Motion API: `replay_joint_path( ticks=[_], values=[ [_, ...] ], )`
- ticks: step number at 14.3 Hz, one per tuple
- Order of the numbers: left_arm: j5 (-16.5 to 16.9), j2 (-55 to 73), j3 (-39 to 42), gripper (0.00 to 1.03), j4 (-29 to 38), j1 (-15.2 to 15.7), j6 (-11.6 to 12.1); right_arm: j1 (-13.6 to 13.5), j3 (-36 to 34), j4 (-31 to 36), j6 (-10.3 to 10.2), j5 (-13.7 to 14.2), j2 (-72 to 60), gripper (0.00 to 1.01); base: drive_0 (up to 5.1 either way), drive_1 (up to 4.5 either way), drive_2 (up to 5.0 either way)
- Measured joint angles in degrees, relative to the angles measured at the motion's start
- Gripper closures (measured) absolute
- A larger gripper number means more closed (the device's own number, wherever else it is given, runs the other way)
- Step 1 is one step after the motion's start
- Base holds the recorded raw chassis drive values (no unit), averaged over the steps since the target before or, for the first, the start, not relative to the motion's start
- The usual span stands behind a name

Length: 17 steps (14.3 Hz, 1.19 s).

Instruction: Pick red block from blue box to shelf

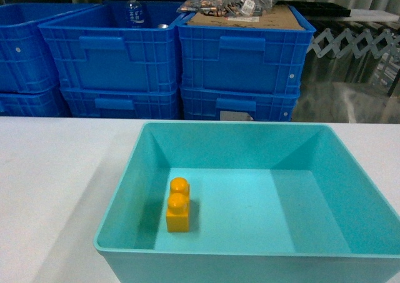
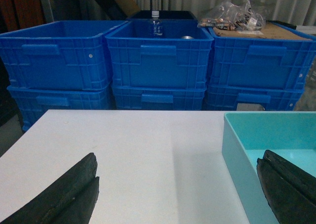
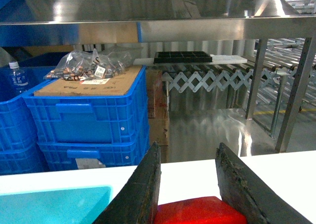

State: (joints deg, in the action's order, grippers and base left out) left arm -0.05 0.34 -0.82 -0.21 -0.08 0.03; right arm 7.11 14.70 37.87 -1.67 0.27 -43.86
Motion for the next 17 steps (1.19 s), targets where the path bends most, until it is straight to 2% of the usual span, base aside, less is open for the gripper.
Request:
replay_joint_path(
  ticks=[17],
  values=[
    [0.0, 0.0, 0.0, 0.05, 0.0, 0.1, 0.0, 0.0, 0.0, -0.1, 0.0, 0.0, 0.0, 0.73, -1.6, -1.6, -1.6]
  ],
)
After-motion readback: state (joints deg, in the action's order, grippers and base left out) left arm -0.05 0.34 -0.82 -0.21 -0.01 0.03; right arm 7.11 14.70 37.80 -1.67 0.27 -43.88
